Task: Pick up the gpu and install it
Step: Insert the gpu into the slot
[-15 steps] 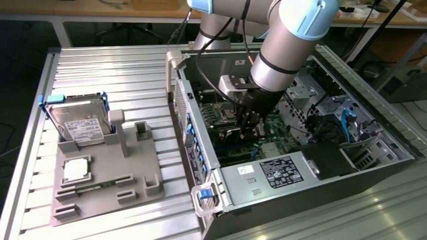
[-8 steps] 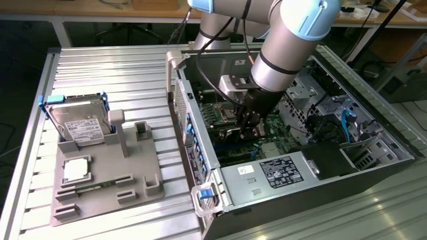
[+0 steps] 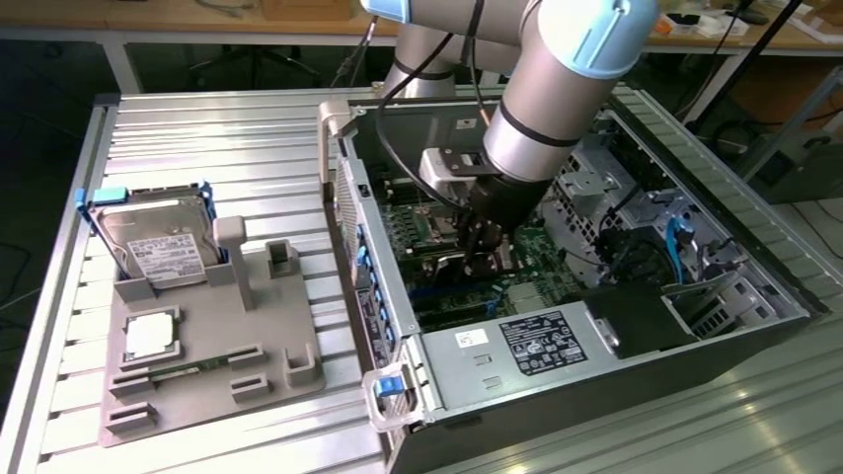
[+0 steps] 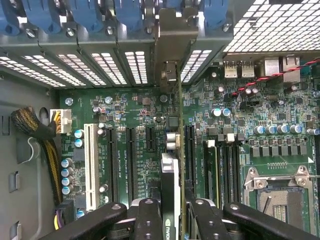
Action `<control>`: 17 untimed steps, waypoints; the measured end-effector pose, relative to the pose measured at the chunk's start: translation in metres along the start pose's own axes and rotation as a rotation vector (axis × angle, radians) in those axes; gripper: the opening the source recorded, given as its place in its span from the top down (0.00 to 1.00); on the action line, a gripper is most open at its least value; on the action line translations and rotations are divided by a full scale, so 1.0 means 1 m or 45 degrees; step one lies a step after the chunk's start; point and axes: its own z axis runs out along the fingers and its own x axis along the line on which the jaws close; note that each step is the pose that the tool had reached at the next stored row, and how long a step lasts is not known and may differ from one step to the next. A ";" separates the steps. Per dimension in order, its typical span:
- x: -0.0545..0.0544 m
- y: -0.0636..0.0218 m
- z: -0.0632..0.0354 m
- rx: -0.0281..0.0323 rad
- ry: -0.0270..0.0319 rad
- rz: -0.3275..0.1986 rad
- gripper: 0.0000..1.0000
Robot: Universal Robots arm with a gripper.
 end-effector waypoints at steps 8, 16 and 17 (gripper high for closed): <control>0.000 -0.0086 0.0068 -0.0021 0.0026 0.000 0.73; 0.000 0.0081 0.0019 -0.0091 -0.0001 0.000 0.73; 0.000 0.0084 -0.0001 -0.0093 0.0000 0.000 0.73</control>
